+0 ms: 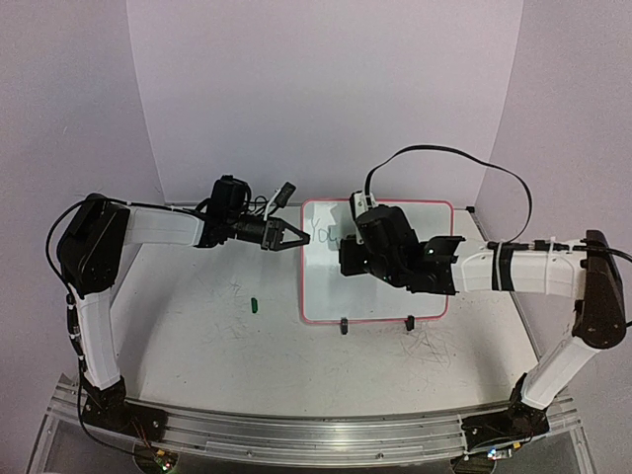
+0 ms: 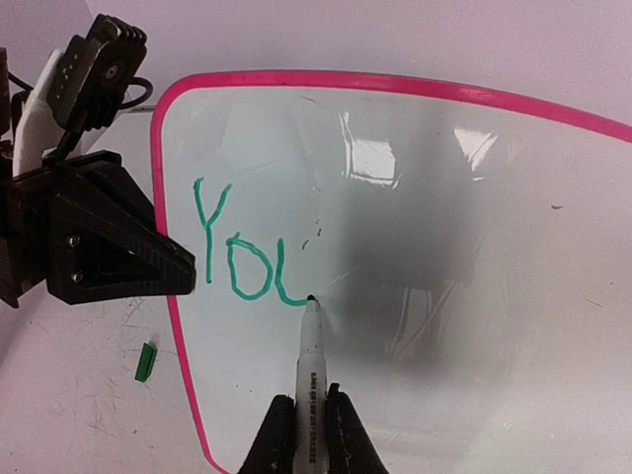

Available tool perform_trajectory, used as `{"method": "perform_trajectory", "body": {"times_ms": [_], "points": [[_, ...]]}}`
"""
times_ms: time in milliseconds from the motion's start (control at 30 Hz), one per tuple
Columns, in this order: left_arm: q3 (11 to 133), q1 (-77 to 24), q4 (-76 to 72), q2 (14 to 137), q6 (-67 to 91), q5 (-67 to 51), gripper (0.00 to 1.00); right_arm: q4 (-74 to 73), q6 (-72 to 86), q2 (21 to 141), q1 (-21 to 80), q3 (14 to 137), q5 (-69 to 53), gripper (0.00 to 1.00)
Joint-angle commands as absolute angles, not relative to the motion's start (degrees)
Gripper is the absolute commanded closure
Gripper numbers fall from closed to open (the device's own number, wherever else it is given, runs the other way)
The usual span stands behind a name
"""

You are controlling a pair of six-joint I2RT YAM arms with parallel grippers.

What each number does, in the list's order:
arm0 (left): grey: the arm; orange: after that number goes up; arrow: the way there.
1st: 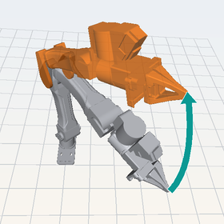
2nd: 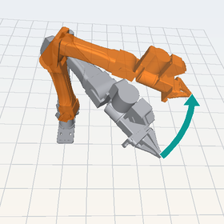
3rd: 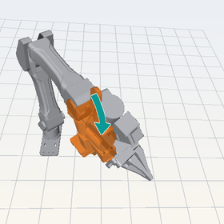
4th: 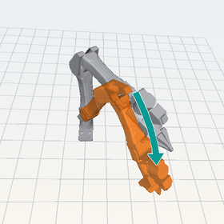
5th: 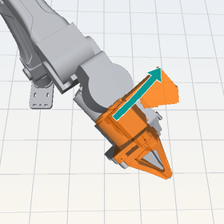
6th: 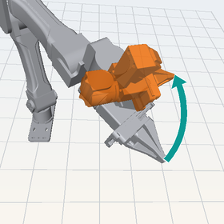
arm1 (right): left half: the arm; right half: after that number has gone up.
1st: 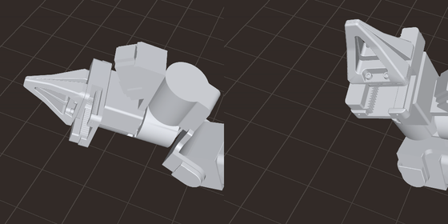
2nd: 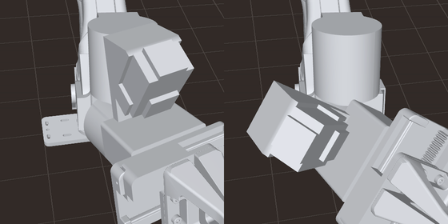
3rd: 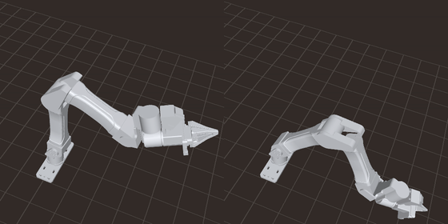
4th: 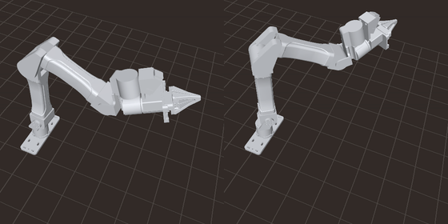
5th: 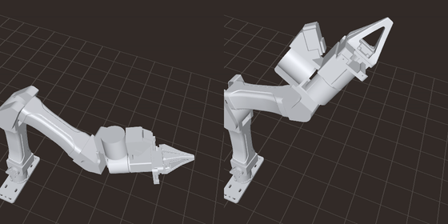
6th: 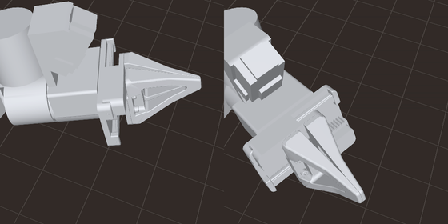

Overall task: Write a sentence on the whiteboard
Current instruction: Pick up the sentence from the whiteboard.

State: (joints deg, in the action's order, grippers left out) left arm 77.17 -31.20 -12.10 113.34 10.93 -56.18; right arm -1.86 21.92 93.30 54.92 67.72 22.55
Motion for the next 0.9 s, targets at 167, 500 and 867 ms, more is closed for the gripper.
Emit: {"method": "perform_trajectory", "body": {"times_ms": [167, 500, 867], "points": [[77.0, -32.5, -12.4, 111.4, 9.3, -56.1, 1.00, -1.8, 20.1, 93.2, 52.8, 71.2, 25.4, 1.00], [77.0, -32.5, -12.4, 111.5, 9.3, -56.2, 1.00, -1.6, 19.9, 93.3, 52.5, 71.3, 25.3, 1.00], [77.0, -32.5, -12.4, 111.4, 9.2, -56.2, 1.00, -1.5, 19.8, 94.1, 52.4, 71.8, 24.3, 1.00]]}}
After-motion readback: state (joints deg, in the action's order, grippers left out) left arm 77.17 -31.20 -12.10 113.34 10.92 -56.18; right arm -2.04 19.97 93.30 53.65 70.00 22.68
